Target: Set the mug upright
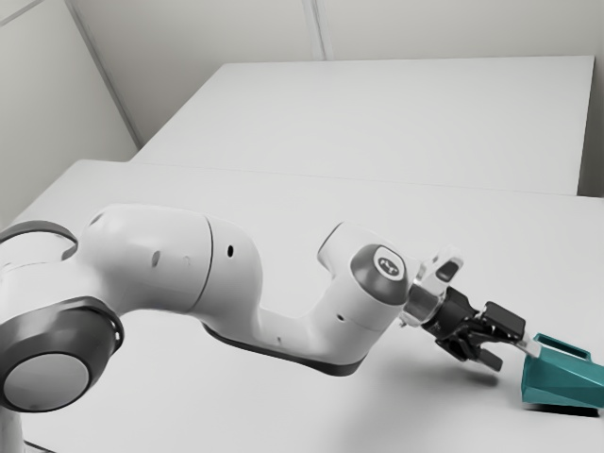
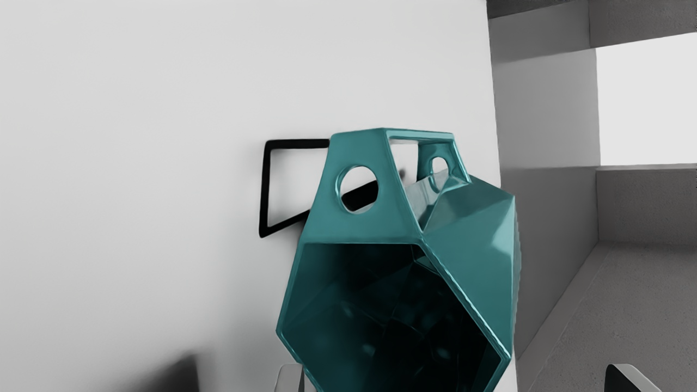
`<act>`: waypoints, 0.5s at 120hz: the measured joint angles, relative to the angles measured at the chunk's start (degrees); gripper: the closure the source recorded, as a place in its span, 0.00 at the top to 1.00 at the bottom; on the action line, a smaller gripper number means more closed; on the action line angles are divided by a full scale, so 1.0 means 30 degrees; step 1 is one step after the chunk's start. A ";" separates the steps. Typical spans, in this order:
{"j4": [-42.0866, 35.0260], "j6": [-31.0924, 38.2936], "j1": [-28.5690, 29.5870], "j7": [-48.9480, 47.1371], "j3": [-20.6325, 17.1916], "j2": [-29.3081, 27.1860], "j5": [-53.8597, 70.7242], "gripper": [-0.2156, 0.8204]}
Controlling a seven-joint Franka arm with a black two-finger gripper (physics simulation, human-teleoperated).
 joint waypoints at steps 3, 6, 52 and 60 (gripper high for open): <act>0.0033 0.0071 -0.0027 0.0081 0.0000 0.0007 -0.0076 0.79; 0.0054 0.0135 -0.0045 0.0164 0.0000 0.0020 -0.0153 0.79; 0.0534 0.0537 -0.0618 0.1409 -0.0029 0.0564 -0.1743 0.79; 0.0832 0.0560 -0.0725 0.1597 -0.0030 0.0765 -0.1898 0.79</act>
